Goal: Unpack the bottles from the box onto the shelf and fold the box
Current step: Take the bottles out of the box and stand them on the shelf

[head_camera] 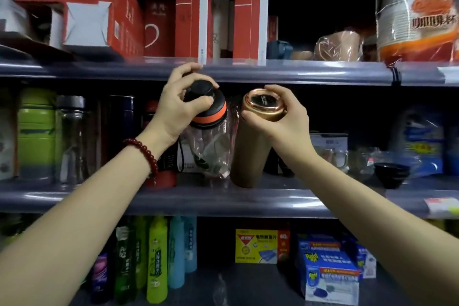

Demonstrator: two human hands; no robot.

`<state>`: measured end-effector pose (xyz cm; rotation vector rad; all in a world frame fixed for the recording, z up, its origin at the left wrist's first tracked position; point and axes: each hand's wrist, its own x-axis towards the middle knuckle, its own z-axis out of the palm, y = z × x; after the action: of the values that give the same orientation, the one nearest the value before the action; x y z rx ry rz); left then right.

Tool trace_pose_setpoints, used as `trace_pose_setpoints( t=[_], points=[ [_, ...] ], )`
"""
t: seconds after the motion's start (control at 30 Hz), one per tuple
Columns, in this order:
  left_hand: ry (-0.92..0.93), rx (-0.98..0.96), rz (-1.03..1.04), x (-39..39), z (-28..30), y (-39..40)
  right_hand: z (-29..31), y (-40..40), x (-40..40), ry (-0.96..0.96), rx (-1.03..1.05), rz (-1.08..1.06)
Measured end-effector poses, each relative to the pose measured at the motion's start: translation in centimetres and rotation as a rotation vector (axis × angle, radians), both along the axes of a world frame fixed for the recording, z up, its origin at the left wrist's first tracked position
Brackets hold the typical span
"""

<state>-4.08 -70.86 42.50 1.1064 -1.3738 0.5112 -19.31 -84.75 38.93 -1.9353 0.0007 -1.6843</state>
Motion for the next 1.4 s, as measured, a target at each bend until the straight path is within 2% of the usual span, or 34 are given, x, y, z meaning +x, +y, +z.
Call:
trace_pose_setpoints(
  t=[0.17,0.33,0.73,0.97,1.27,1.4],
  points=[
    [0.008,0.101,-0.083,1.7,0.0,-1.3,0.1,-3.0,1.2,-0.004,0.092,0.062],
    [-0.007,0.104,-0.143,3.2,0.2,-1.5,1.1,-4.9,2.6,0.07,0.194,0.165],
    [-0.038,0.048,-0.055,2.8,-1.0,-1.7,0.9,-4.1,4.3,0.048,0.203,0.267],
    [0.047,0.044,-0.102,2.4,-1.8,-1.3,0.0,-2.9,4.7,0.006,0.225,0.288],
    [0.124,-0.03,0.091,1.9,-3.2,-1.8,-0.4,-2.5,4.7,-0.008,0.21,0.277],
    [0.106,-0.069,0.049,1.8,-3.5,-2.1,-0.5,-2.5,4.9,-0.017,0.222,0.251]
  ],
)
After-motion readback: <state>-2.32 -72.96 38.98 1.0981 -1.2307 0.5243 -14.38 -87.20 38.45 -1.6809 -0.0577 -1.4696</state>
